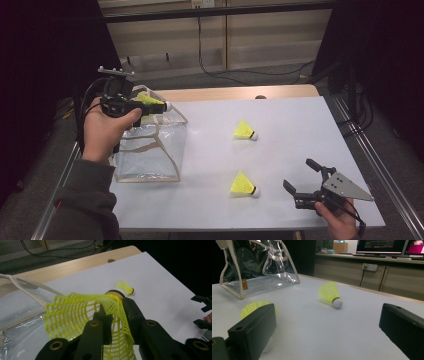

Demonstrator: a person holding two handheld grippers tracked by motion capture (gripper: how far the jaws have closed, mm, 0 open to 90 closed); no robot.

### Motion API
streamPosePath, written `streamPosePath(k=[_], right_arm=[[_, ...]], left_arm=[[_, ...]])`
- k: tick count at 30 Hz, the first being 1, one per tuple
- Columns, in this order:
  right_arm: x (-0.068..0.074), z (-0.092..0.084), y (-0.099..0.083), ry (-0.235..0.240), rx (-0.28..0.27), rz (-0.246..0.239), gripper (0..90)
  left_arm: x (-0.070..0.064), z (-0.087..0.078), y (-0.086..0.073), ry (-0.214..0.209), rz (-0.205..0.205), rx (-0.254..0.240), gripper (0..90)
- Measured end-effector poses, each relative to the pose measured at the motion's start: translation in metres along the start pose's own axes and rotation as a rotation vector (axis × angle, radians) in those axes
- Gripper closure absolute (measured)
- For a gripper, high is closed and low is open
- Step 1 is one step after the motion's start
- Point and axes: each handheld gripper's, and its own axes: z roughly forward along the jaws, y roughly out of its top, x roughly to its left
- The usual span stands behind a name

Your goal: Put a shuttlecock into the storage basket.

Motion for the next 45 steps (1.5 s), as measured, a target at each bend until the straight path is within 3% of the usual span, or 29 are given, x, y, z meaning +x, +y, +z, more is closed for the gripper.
streamPosePath(k=[11, 25, 45], right_arm=[[0.000, 0.000, 0.000, -0.001, 0.002, -0.002, 0.9], [0.000, 0.000, 0.000, -0.001, 0.001, -0.002, 0.9], [0.000, 0.000, 0.000, 0.002, 0.001, -0.002, 1.0]], left_arm=[[0.006, -0.004, 0.005, 0.056, -0.011, -0.001, 78.8], [0.012, 0.001, 0.004, 0.088, -0.030, 0.001, 78.8], [0.032, 0.002, 0.000, 0.131, -0.078, 0.002, 78.8]])
